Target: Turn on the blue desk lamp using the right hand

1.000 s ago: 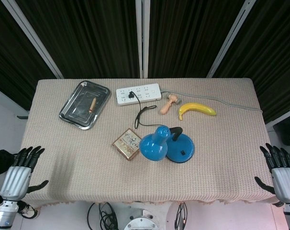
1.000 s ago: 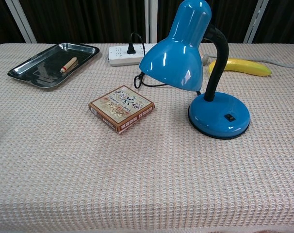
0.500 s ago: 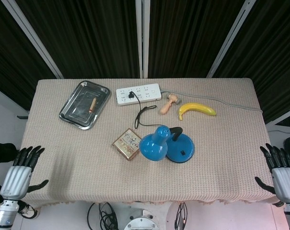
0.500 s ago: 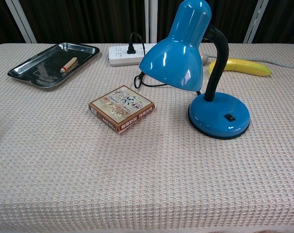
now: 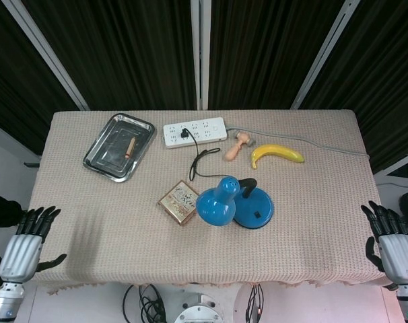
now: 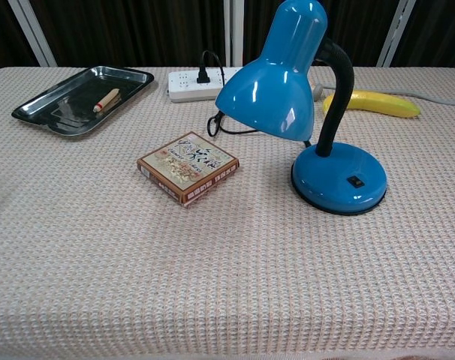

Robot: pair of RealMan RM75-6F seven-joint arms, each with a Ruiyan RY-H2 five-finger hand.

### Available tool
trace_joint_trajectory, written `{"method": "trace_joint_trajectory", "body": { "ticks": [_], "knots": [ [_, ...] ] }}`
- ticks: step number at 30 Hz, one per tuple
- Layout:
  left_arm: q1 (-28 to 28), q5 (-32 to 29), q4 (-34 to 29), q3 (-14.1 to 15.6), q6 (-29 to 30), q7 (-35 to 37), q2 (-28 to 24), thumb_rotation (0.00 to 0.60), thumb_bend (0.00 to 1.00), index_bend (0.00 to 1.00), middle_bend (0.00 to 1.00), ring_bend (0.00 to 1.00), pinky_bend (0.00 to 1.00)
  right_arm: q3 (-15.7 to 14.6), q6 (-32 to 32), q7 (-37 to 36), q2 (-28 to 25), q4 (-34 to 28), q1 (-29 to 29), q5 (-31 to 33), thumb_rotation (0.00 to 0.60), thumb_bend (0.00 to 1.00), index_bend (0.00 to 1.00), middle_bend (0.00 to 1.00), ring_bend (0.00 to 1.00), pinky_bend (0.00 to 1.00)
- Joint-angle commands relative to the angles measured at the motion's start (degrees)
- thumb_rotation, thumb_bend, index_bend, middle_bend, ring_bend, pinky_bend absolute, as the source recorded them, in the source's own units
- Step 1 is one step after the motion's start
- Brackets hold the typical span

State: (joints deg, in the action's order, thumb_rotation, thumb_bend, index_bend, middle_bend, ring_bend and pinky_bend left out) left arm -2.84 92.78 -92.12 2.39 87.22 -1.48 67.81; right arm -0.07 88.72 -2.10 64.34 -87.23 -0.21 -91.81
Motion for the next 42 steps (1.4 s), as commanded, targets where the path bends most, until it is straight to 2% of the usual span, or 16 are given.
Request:
{"method": "trace_joint_trajectory", "body": {
  "ticks": [1,5,8,11,15,19,22,27,31,37,42],
  "knots": [
    [0.05,0.08,0.04,0.01,0.12,0.22,-0.07,0.600,0.00,0.09,0.05,0.00,0.00,-0.20,-0.55,-2.38,0.30,0.47,-0.18,-0.39,0.600,1.00,0.00,0.36,0.69,0.79],
    [0.05,0.10,0.27,-0.01,0.14,0.46,0.01,0.600,0.00,0.09,0.05,0.00,0.00,0.17,0.20,-1.29,1.18,1.40,-0.31,-0.85,0.600,1.00,0.00,0.58,0.71,0.80],
    [0.01,0.10,0.44,0.02,0.01,0.48,0.13,0.600,0.00,0.09,0.05,0.00,0.00,0.01,0.25,-1.53,1.45,1.36,-0.69,-1.82,0.600,1.00,0.00,0.79,0.79,0.83],
    [0.00,0.08,0.56,0.01,-0.02,0.61,0.19,0.600,0.00,0.09,0.05,0.00,0.00,-0.46,-0.53,-0.85,1.68,1.29,-1.29,-2.81,0.600,1.00,0.00,0.87,0.86,0.85],
    [0.00,0.09,0.69,0.06,-0.09,0.79,0.18,0.600,0.00,0.09,0.05,0.00,0.00,-1.56,-4.50,1.61,1.38,-0.71,-2.81,-3.09,0.600,1.00,0.00,0.88,0.86,0.85],
    [0.06,-0.07,0.94,0.04,-0.08,1.20,0.20,0.600,0.00,0.09,0.05,0.00,0.00,-3.59,-10.97,5.70,0.62,-4.99,-5.40,-4.18,0.600,1.00,0.00,0.88,0.86,0.85],
    [0.07,-0.18,1.26,0.05,-0.17,1.52,0.32,0.600,0.00,0.09,0.05,0.00,0.00,-4.05,-15.99,7.98,0.35,-8.12,-7.79,-3.71,0.600,1.00,0.00,0.88,0.86,0.85],
    [0.03,-0.15,1.70,0.12,-0.33,1.67,0.55,0.600,0.00,0.09,0.05,0.00,0.00,-2.60,-27.63,7.22,0.79,-12.41,-14.12,1.01,0.600,1.00,0.00,0.88,0.86,0.85],
    [0.20,-0.09,1.87,0.05,0.09,1.35,0.69,0.600,0.00,0.09,0.05,0.00,0.00,-0.95,-33.77,9.28,2.13,-13.41,-18.07,4.89,0.600,1.00,0.00,0.88,0.86,0.85],
    [0.54,-0.67,2.13,0.08,0.16,2.28,0.56,0.600,0.00,0.09,0.05,0.00,0.00,1.44,-39.01,15.02,4.60,-14.86,-22.39,11.41,0.600,1.00,0.00,0.88,0.86,0.85],
    [0.89,-0.85,2.47,0.06,0.60,2.85,0.54,0.600,0.00,0.09,0.05,0.00,0.00,2.21,-41.23,18.42,6.65,-14.80,-24.76,16.03,0.600,1.00,0.00,0.88,0.86,0.85]
  ]
}}
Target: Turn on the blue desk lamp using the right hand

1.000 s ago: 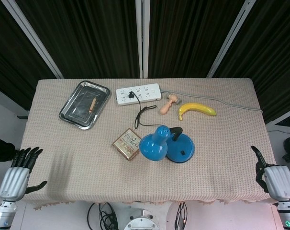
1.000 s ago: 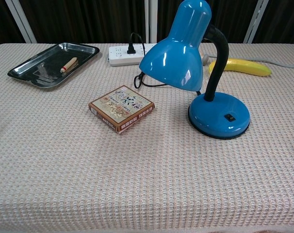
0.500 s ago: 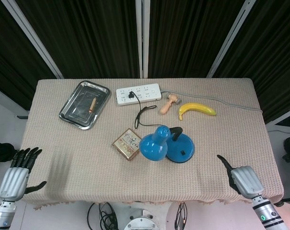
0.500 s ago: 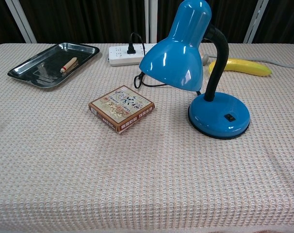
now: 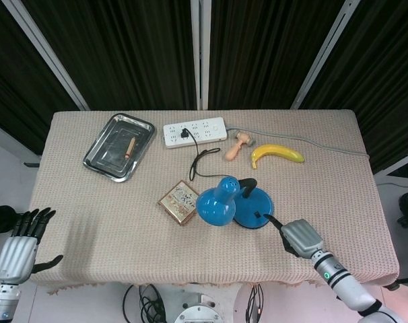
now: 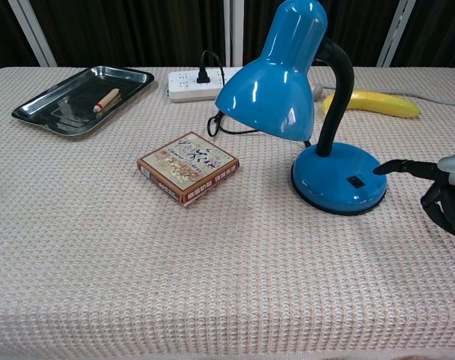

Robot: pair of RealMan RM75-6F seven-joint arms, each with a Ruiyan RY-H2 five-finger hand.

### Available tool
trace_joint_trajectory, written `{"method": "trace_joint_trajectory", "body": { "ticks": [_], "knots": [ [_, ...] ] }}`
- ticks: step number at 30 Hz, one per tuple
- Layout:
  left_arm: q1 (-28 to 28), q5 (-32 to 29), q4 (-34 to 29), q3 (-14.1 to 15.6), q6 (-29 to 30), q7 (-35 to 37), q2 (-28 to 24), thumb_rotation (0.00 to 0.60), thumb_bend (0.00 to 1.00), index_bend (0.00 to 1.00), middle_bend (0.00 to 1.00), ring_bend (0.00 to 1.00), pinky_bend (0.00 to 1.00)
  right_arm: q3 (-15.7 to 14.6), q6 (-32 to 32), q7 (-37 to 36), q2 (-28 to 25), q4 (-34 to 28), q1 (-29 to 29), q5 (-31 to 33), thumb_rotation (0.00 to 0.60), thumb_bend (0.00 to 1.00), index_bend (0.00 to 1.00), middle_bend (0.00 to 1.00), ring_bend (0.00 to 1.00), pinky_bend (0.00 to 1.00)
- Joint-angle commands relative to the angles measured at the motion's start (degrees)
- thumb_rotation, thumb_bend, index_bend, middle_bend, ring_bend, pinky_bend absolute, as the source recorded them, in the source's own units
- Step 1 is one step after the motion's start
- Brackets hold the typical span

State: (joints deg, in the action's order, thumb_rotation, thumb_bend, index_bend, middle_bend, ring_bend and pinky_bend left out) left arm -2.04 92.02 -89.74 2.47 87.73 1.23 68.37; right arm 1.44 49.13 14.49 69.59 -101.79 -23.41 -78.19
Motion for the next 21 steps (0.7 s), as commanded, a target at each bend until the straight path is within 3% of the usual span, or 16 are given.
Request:
{"method": "trace_joint_trajectory", "body": {
  "ticks": [1,21],
  "knots": [
    [0.13,-0.21,0.14,-0.08,0.13,0.29,-0.06,0.600,0.00,0.09,0.05,0.00,0.00,0.68,-2.15,2.43,1.75,-0.19,-2.08,3.29,0.600,1.00,0.00,0.88,0.86,0.85],
    [0.38,-0.47,0.64,-0.15,0.11,0.82,-0.19,0.600,0.00,0.09,0.05,0.00,0.00,-1.06,-0.47,6.49,4.13,-0.02,-4.87,9.02,0.600,1.00,0.00,0.88,0.86,0.85]
  ]
}}
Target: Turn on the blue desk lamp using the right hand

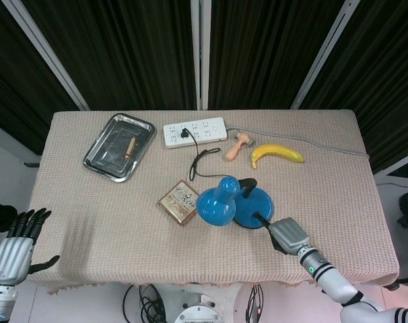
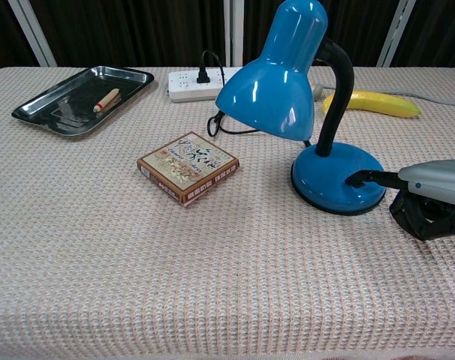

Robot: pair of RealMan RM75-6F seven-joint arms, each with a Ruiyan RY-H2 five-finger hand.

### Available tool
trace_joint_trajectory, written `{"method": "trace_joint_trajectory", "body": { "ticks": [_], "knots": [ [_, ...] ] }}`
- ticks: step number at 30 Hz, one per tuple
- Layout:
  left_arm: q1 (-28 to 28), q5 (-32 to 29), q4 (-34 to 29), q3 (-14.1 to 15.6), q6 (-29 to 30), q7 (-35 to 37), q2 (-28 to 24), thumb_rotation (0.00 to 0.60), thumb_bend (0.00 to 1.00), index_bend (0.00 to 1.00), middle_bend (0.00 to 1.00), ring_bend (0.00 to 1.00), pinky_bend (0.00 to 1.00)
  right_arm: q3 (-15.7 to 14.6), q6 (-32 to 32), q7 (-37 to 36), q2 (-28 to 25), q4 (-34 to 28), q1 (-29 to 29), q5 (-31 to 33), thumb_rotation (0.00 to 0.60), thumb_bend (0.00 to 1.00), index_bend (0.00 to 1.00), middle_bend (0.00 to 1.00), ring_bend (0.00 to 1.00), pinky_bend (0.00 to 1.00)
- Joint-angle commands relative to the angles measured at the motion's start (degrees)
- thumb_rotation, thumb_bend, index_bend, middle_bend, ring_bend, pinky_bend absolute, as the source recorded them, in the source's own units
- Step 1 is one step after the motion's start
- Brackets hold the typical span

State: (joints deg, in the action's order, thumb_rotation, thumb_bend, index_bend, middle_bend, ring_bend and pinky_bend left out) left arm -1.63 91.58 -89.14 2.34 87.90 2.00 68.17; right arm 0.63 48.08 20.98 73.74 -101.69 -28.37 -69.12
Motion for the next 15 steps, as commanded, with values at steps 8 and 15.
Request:
{"method": "trace_joint_trajectory", "body": {
  "ticks": [8,15],
  "knots": [
    [-0.18,0.07,0.18,-0.04,-0.33,-0.01,0.16,0.600,0.00,0.08,0.05,0.00,0.00,-1.01,1.48,-0.06,-0.09,-0.13,-0.21,0.16,0.600,1.00,0.00,0.88,0.86,0.85],
    [0.09,0.01,0.26,0.04,-0.10,0.17,0.08,0.600,0.00,0.09,0.05,0.00,0.00,-1.79,1.42,0.55,0.17,0.14,-0.62,1.53,0.600,1.00,0.00,0.88,0.86,0.85]
  ]
}}
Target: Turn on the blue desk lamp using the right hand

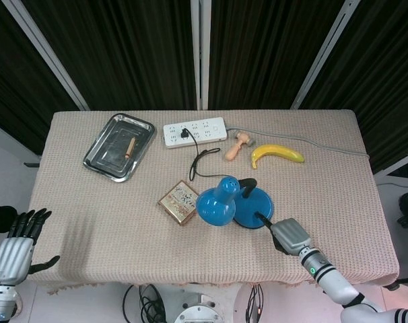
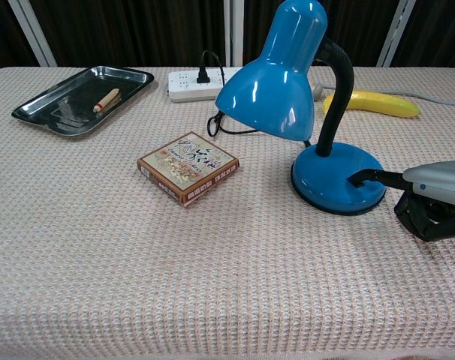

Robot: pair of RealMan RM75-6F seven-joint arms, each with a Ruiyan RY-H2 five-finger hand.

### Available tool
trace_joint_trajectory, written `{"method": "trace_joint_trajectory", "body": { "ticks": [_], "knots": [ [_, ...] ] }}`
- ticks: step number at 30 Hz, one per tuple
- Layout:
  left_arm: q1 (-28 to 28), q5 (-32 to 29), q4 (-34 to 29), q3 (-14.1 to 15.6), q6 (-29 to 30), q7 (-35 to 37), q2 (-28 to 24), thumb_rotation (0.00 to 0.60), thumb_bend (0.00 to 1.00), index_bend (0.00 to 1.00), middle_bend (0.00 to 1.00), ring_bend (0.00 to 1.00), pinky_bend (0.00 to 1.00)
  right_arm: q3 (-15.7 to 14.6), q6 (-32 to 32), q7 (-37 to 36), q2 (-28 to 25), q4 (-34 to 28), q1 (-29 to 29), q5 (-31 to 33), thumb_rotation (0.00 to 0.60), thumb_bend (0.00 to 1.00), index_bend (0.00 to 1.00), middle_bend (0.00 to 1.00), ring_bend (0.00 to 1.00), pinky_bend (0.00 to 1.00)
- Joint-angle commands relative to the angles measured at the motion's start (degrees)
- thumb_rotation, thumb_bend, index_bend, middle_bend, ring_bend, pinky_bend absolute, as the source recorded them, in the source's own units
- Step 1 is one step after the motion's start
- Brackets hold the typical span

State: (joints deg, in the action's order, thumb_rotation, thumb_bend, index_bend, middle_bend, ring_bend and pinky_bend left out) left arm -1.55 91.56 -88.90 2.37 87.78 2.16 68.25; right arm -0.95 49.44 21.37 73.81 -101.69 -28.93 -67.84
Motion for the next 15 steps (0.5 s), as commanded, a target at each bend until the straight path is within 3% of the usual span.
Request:
{"method": "trace_joint_trajectory", "body": {
  "ticks": [1,15],
  "knots": [
    [0.03,0.04,0.03,0.02,0.03,0.03,0.00,0.600,0.00,0.09,0.05,0.00,0.00,-0.34,0.27,0.23,0.20,0.23,-0.01,0.40,0.600,1.00,0.00,0.88,0.86,0.85],
    [0.00,0.08,0.14,-0.03,-0.06,0.20,0.02,0.600,0.00,0.09,0.05,0.00,0.00,-2.09,2.29,-0.75,0.72,0.69,1.13,-0.25,0.600,1.00,0.00,0.88,0.86,0.85]
  ]
}}
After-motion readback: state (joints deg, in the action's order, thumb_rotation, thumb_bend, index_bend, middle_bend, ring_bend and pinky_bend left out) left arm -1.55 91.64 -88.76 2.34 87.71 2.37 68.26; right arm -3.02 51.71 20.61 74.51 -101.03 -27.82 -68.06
